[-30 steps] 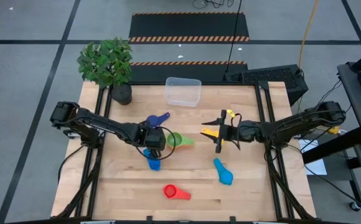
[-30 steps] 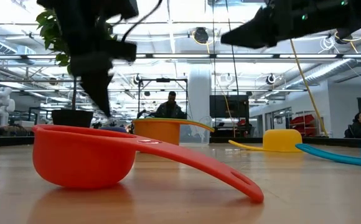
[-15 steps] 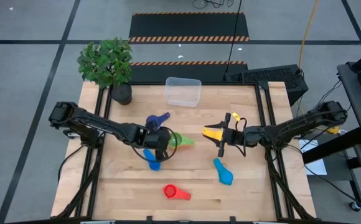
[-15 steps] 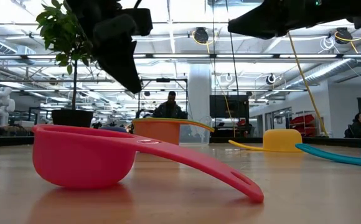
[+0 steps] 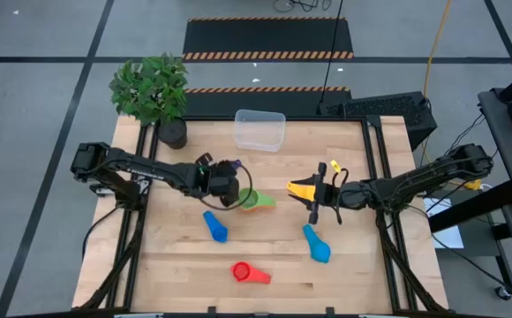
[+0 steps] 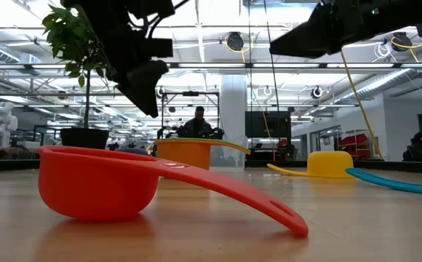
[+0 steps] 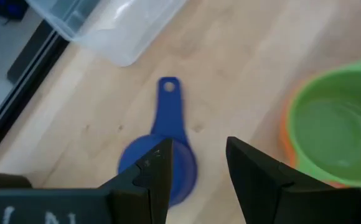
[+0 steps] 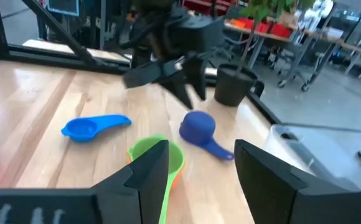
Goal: Nest measuring cups in basket
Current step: Stack the dark blue measuring cup on top of the green measuring cup
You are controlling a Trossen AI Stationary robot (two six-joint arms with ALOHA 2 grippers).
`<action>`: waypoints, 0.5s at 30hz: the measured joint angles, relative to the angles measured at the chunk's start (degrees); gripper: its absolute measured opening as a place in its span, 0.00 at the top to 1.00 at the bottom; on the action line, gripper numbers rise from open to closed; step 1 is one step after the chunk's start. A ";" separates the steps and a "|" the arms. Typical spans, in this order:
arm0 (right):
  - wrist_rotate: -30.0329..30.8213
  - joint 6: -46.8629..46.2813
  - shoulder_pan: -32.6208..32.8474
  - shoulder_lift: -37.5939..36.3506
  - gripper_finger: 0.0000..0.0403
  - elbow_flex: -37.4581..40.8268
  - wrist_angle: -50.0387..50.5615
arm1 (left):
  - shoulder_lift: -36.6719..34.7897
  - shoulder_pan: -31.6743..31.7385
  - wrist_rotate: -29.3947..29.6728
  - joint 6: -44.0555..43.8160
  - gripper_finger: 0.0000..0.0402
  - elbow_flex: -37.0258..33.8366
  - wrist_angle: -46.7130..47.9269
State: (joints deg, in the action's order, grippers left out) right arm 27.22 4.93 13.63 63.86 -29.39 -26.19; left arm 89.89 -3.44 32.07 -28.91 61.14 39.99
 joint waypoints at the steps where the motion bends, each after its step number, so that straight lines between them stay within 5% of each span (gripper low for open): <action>1: 0.00 -0.60 0.07 0.00 0.56 0.00 0.54 | 0.00 0.93 -0.05 -0.13 0.62 0.00 -0.02; 15: 0.00 -3.60 2.97 0.00 0.56 0.00 6.39 | 0.04 9.76 -3.80 -0.39 0.62 -3.38 0.20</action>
State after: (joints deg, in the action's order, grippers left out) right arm 27.22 1.34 16.60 63.86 -29.39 -19.79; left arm 89.93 6.32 28.28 -29.29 57.76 40.18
